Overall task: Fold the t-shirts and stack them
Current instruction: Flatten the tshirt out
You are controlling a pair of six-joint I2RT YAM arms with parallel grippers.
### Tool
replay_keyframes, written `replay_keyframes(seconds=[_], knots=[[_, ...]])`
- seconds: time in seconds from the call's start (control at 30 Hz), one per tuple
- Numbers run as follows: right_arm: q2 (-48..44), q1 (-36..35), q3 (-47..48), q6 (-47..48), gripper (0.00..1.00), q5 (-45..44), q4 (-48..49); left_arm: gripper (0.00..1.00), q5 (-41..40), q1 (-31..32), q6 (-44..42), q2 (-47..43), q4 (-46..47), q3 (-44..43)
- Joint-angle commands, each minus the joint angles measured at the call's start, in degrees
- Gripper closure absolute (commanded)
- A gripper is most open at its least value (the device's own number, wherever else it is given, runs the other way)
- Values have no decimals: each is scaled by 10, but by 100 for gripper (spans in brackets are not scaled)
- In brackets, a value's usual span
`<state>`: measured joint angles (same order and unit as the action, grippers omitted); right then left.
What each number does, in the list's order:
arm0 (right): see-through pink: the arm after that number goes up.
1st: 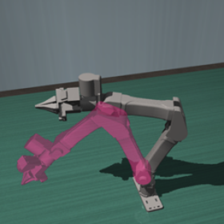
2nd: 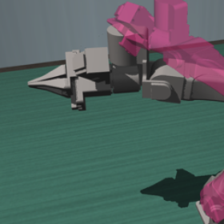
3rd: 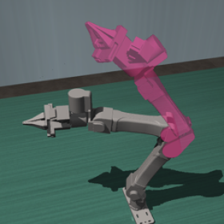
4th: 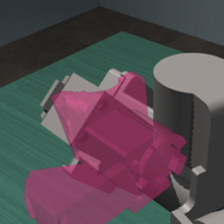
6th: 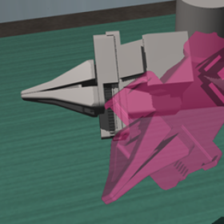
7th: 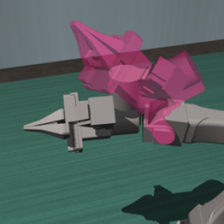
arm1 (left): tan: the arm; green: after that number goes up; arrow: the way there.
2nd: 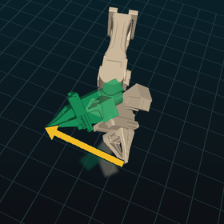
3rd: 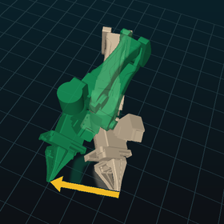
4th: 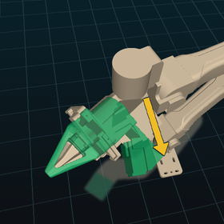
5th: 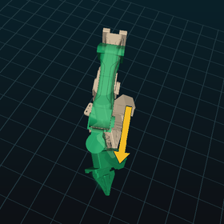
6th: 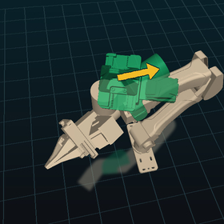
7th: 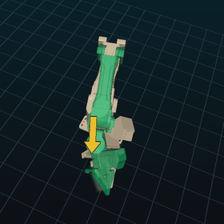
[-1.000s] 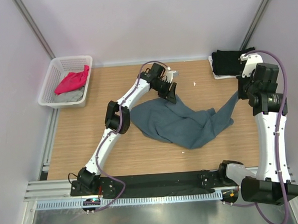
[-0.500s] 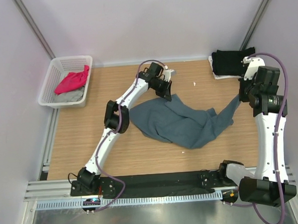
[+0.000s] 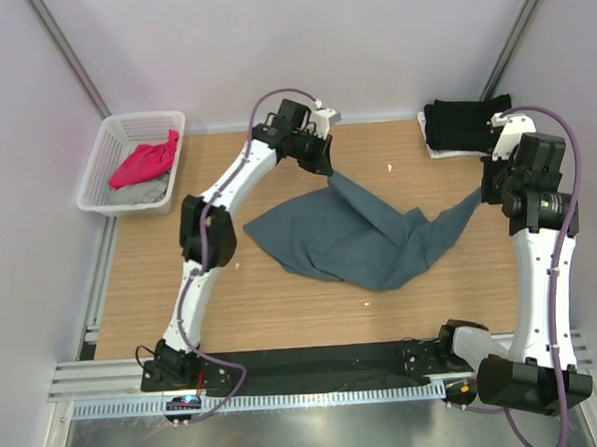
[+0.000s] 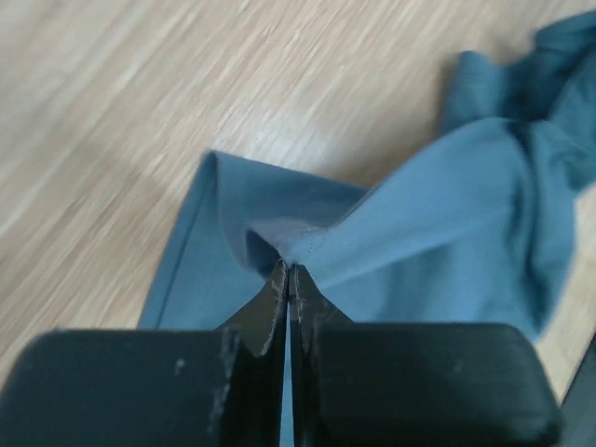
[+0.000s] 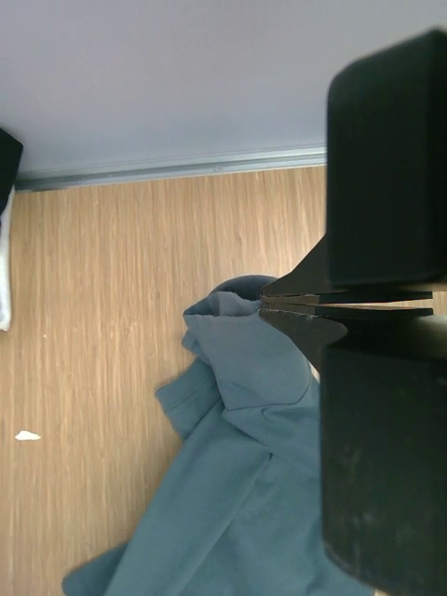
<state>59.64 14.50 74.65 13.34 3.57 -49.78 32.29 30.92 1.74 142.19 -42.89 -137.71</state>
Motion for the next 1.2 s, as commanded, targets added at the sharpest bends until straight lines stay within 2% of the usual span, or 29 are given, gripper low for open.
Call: replay_keyframes(seconds=[0.0,0.1,0.23,0.47,0.6,0.67,0.87,1.03,1.17], knots=[[-14,4,44,-3,99,-19,33,100,-31,-10,-59,-171,36,70],[-19,3,65,-10,99,-26,61,100,-71,-10,-81,-294,31,125],[-30,3,84,-37,99,-59,89,100,-121,-9,-122,-405,3,167],[-92,4,120,-99,99,-66,100,100,-187,-9,-197,-561,-110,177],[-102,4,182,-128,99,-24,72,100,-185,-12,-192,-650,-125,191],[-107,4,205,-132,99,-14,58,100,-176,-17,-219,-691,-136,198],[-109,3,351,-111,99,-10,25,100,-185,-18,-270,-760,-122,170],[-83,3,480,-97,99,-20,-2,100,-211,-18,-285,-769,-155,76],[-56,4,608,-83,99,-33,-10,100,-224,-18,-295,-799,-151,77]])
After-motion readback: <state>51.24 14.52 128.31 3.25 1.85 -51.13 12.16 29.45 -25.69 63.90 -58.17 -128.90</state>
